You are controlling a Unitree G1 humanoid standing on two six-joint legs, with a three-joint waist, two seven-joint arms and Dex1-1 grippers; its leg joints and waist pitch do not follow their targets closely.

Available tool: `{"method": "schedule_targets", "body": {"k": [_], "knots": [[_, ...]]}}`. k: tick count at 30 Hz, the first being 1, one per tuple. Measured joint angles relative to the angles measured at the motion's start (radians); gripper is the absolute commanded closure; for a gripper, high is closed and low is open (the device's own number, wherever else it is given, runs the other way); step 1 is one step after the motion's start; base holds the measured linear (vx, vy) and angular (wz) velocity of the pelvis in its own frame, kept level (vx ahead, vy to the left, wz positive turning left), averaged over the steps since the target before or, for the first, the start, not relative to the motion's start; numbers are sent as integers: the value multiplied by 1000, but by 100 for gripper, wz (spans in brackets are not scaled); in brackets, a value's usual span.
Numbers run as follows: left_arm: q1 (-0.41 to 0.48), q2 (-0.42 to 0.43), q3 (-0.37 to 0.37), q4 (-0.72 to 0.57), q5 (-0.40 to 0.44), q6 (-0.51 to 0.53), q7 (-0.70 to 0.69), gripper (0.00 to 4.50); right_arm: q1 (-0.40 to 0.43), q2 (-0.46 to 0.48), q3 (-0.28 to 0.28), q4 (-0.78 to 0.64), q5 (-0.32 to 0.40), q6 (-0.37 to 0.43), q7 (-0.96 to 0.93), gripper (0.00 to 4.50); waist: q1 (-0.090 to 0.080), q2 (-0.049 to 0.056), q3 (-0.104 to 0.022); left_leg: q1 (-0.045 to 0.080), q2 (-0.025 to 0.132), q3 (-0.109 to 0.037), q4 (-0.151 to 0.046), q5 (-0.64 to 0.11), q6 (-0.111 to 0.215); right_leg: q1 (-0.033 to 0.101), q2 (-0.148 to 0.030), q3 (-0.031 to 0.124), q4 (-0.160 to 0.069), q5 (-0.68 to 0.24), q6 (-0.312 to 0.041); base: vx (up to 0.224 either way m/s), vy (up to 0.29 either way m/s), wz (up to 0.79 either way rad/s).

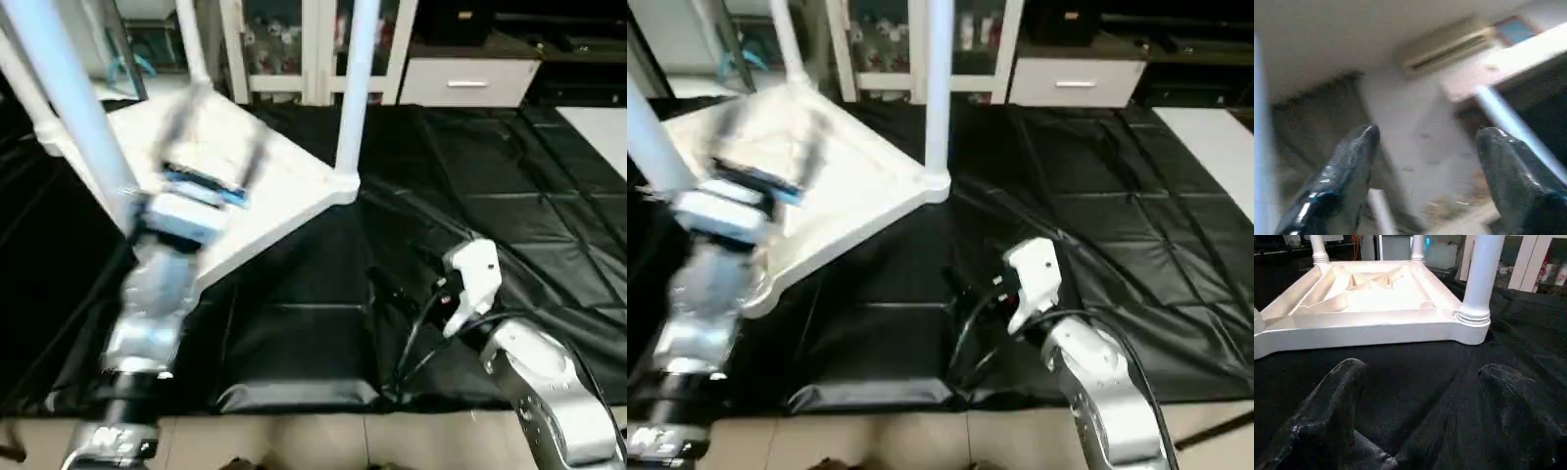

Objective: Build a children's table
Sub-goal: Rotate leg to tighten, then rotate table base

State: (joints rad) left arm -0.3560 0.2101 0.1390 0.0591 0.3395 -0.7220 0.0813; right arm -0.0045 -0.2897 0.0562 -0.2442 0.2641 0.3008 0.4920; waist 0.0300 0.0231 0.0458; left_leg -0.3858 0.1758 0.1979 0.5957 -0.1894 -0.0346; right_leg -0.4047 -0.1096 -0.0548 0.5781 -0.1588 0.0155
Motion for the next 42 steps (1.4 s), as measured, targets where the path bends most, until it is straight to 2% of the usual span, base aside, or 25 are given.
{"method": "schedule_targets", "body": {"k": [3,7,15,20,27,28,33,34,38,40,42], "knots": [[21,-16,32,-48,38,35,52,21,0,0,0,0,1,-3,3,52,3,0,0,0,0,0,0,0,0,0,0,0,0,-1,1,0,0,0],[49,-41,66,-106,72,90,101,6,0,0,0,0,1,-8,6,52,3,0,0,0,0,0,1,0,0,0,0,1,0,-2,3,0,0,0],[73,-72,100,-164,109,157,154,6,0,0,0,0,1,-12,8,52,4,-3,-2,0,0,-1,1,0,0,0,1,1,0,-2,4,0,0,0],[83,-97,100,-173,67,207,163,6,0,0,0,2,1,-21,17,52,4,-4,-3,0,0,-1,1,0,0,0,1,2,0,-2,4,0,0,0],[127,-145,101,-147,-203,309,79,6,0,-1,3,2,1,-26,19,52,5,-5,-3,0,0,-1,1,0,0,0,1,2,0,-3,5,0,0,0],[135,-148,101,-149,-273,321,44,6,0,-1,5,2,1,-28,19,52,5,-5,-3,0,-1,-1,1,0,0,0,1,3,0,-3,5,0,0,0],[189,-135,97,-146,-487,422,-124,6,0,-1,10,2,1,-29,21,52,7,-5,-4,0,-1,-1,1,0,0,0,1,3,0,-3,5,0,0,0],[207,-117,90,-141,-543,462,-194,6,2,-1,11,2,1,-30,23,52,7,-5,-4,0,-1,-1,1,0,0,0,2,3,0,-3,6,0,0,0],[271,-18,48,-88,-629,597,-415,6,7,-11,18,2,0,-30,41,52,8,-6,-4,1,-1,0,1,0,0,0,6,11,0,-3,6,0,0,0],[286,58,11,-29,-635,655,-523,6,8,-31,32,2,0,-30,62,52,10,-6,-5,1,-1,-1,1,0,0,0,11,17,0,-4,7,0,0,0],[287,100,-16,15,-624,671,-591,6,13,-50,50,3,-2,-30,86,52,11,-7,-5,1,-1,-1,1,0,0,1,12,19,-1,-4,7,0,0,0]]}}
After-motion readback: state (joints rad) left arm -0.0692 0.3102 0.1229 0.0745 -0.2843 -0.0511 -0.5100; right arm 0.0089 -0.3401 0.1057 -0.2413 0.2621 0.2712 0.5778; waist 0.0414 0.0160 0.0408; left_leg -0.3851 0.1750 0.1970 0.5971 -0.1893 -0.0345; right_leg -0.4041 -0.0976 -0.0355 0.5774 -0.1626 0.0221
